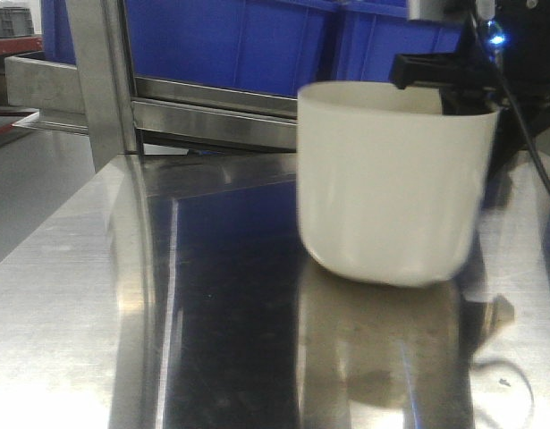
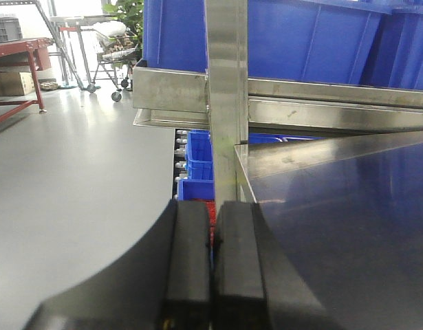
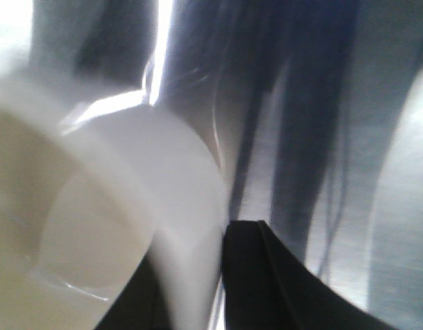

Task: Move white bin to right shelf second layer
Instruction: 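Lift the white bin off the table with the right gripper, then drive the base away from the table holding the bin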

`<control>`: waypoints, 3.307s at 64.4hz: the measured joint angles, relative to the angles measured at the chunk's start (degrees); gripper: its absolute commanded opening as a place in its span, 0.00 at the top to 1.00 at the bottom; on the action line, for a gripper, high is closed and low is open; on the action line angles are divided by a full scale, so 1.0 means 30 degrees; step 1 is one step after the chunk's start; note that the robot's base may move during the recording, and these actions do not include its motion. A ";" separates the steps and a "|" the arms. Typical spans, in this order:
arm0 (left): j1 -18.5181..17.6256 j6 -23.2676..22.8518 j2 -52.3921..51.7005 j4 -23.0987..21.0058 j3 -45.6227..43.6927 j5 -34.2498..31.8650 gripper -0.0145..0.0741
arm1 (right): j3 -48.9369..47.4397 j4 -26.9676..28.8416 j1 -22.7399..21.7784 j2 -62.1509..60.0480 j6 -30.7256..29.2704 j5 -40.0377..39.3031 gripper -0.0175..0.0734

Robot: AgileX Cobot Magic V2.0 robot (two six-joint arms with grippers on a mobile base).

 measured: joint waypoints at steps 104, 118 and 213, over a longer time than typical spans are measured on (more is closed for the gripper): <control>0.0000 0.0000 0.0000 0.0000 0.0000 0.0000 0.74 | 1.1588 -0.1895 -0.0068 -2.0967 -0.0035 -0.8055 0.75; 0.0000 0.0000 0.0000 0.0000 0.0000 0.0000 0.74 | 1.1588 -0.1895 -0.0068 -2.0967 -0.0035 -0.8085 0.75; 0.0000 0.0000 0.0000 0.0000 0.0000 0.0000 0.74 | 1.1588 -0.1895 -0.0068 -2.0967 -0.0035 -0.8128 0.75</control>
